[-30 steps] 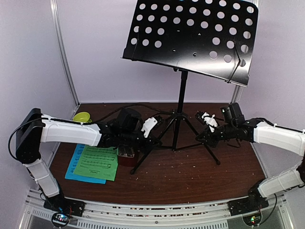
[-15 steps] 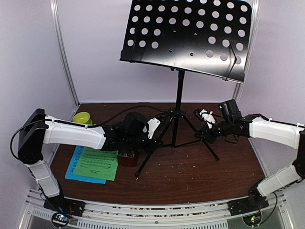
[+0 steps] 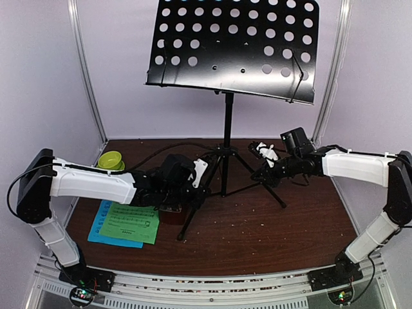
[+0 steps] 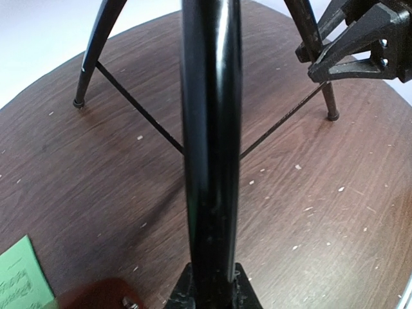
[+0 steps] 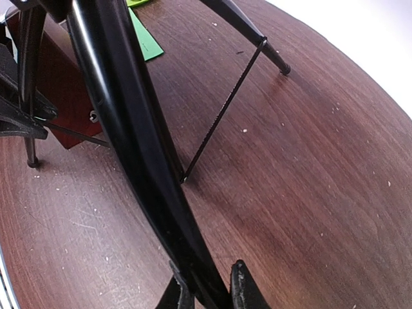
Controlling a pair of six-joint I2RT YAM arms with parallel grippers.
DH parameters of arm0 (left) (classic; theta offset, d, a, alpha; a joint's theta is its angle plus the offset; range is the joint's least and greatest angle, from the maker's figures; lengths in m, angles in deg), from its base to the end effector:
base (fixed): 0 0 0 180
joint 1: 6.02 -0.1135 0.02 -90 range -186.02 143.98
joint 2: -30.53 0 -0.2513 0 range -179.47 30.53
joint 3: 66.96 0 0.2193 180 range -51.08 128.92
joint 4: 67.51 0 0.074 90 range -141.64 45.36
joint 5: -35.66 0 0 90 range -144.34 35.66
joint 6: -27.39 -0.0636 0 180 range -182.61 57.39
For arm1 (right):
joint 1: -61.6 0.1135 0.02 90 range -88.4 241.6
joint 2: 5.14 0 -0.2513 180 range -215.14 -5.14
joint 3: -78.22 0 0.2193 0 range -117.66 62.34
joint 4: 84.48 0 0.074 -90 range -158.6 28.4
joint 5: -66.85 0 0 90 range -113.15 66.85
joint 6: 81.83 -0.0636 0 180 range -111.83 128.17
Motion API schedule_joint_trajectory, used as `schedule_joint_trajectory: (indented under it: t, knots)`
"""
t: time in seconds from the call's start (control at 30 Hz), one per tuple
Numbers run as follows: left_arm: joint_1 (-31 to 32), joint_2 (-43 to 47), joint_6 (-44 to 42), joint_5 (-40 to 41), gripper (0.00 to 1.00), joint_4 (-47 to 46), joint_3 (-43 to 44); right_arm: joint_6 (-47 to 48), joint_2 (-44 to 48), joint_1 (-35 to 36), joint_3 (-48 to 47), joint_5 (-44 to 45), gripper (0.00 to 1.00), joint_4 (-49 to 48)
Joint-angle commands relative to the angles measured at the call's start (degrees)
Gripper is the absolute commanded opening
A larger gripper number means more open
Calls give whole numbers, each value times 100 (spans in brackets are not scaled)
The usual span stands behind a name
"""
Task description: Set up the instrument practice props
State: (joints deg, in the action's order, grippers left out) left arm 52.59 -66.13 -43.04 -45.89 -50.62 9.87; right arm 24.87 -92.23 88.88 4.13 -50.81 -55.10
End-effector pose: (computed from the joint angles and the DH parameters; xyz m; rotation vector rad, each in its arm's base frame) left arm 0.1982 -0.3069 0.2069 0.6783 2.1649 -0.5871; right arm 0.2684 0.1716 0.2273 -1.0829 2.0206 0.6514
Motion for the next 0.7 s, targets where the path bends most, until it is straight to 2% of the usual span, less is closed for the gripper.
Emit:
schedule_joint_trajectory:
  t: [0.0, 0.23, 0.5, 0.67]
  knots:
    - [466, 291, -72, -408, 0, 1261, -260, -1018, -303, -172, -520, 1185, 0, -641]
    - [573, 112, -230, -395, 0, 1356, 34, -893, -314, -129, -492, 1204, 0, -672]
    - [581, -233, -355, -710, 0, 1368, 501, -756, -347, -136, -643, 1477, 10, -607]
    - [581, -238, -361, -862, 3, 1340, 456, -618, -497, -154, -921, 1519, 11, -495]
